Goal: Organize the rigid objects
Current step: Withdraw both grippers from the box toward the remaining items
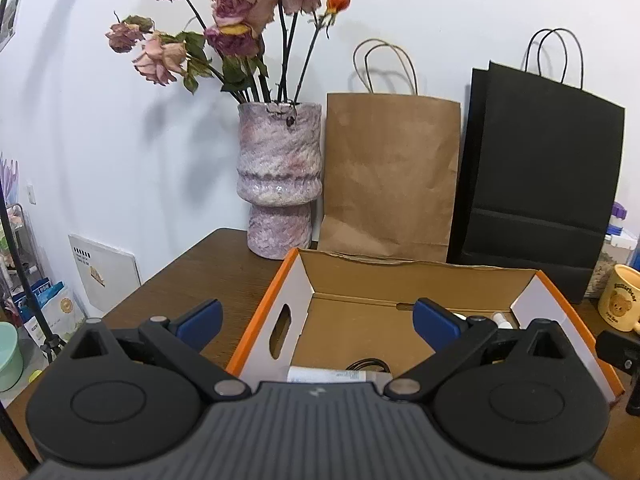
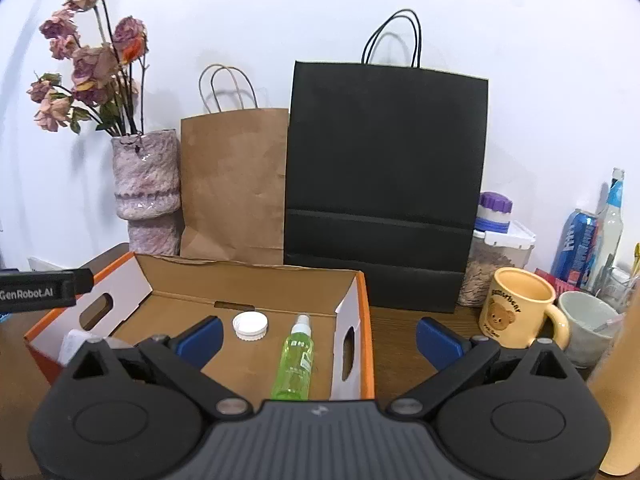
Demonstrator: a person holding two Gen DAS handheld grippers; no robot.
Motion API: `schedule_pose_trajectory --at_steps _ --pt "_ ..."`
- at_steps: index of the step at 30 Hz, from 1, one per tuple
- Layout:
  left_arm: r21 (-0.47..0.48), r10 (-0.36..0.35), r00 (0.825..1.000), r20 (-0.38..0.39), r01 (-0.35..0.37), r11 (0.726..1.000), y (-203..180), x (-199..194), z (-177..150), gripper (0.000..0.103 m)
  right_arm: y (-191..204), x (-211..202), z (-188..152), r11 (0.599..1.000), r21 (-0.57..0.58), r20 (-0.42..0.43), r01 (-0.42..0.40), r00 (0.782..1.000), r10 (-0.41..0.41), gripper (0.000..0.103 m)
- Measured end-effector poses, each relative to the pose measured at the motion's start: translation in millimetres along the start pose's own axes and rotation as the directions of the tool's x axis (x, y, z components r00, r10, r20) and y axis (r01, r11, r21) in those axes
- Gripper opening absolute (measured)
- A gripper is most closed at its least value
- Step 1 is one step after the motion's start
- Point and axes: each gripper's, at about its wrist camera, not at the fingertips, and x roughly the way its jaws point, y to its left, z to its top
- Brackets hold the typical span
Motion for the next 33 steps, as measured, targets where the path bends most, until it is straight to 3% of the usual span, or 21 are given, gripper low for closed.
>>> schedule_pose_trajectory --at_steps 11,21,24,33 --pt "0.016 -0.044 0.998 0.049 0.043 0.999 14.0 -47.1 -11.7 0.103 -2.7 -50.5 -14.2 1.000 -0.010 0.049 0.014 0.999 -0.014 0.103" --pt "0.014 -0.084 0.996 0.037 0.084 0.996 33.9 -84.5 -24.1 0.103 1.5 -86.0 -36.7 1.000 -0.022 0.060 0.003 0.998 -0.002 0.103" --pt "0.000 -0.112 0.994 0.006 0.112 0.994 45.2 -91.2 -28.4 0.103 1.4 -95.7 -46.0 1.000 -0.024 0.043 0.010 0.999 -0.009 0.103" --pt "0.024 -0.072 0.997 -0.039 0.073 0.997 74.8 -112.3 -48.9 0.103 9.8 -119.6 -81.3 0.997 -0.072 -0.033 0.029 0.999 -0.032 0.103"
